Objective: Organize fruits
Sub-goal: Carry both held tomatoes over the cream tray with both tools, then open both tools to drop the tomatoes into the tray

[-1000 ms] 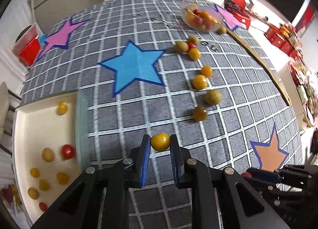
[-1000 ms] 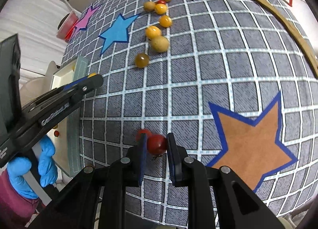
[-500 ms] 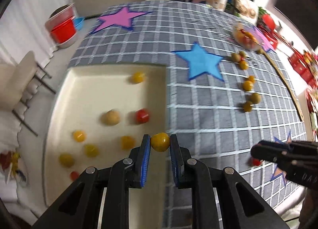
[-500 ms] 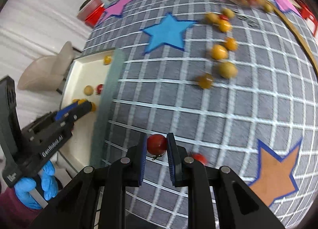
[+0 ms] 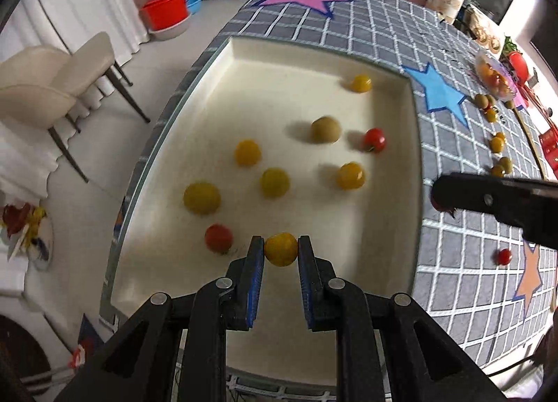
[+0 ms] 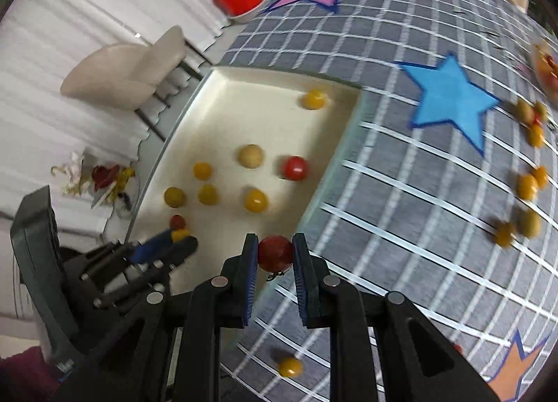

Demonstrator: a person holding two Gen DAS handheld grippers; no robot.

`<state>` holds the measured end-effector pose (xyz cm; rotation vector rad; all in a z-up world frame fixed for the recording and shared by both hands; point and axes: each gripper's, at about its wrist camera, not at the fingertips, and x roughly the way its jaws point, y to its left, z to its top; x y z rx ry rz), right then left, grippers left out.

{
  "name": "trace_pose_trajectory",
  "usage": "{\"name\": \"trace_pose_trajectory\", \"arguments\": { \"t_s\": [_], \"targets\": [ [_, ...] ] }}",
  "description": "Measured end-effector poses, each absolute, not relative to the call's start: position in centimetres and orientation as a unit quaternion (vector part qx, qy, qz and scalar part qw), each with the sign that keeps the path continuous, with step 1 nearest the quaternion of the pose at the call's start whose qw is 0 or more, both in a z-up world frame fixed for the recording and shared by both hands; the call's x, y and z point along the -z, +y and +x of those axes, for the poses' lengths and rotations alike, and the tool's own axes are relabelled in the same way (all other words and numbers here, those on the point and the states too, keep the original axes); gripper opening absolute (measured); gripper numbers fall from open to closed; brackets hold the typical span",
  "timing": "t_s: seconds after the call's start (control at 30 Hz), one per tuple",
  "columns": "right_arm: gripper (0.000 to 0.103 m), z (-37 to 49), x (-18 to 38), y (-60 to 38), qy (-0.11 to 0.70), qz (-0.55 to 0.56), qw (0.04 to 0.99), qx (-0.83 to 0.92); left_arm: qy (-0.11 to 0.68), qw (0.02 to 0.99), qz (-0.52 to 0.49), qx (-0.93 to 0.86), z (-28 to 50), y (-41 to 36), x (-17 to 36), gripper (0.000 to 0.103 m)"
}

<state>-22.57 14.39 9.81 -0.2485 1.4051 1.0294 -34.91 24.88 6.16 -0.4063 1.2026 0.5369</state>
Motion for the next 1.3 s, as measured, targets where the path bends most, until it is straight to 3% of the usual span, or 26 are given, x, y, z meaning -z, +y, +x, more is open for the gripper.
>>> {"name": "trace_pose_trajectory", "arguments": {
  "t_s": [1.03,1.07,1.1,1.13,1.17,1.3],
  "targets": [
    [0.023,-25.2,-4.4,20.9,0.636,-0.178,0.607,-0.443,0.576,0.758,-0.168,-0.257,-35.4,24.6,-4.0,0.022],
    [0.024,-25.3,-4.5,20.8,0.636,-0.179,0.606,-0.443,0.576,0.758,-0.164,-0.257,-35.4,24.5,-4.1,0.031],
    [0.024,-25.2,-4.4,20.8,0.636,-0.180,0.605,-0.444,0.577,0.759,-0.159,-0.258,-35.5,24.4,-4.1,0.062],
    [0.025,-25.1,-4.4,20.9,0.637,-0.180,0.604,-0.444,0.572,0.762,-0.153,-0.264,-35.6,24.2,-4.4,0.076],
    [0.026,-25.1,-4.4,20.9,0.638,-0.180,0.603,-0.444,0.560,0.769,-0.146,-0.271,-35.8,24.1,-4.8,0.082],
    [0.032,-24.4,-5.1,20.9,0.635,-0.169,0.610,-0.443,0.567,0.768,-0.129,-0.269,-35.8,23.8,-5.2,0.082]
  ]
}}
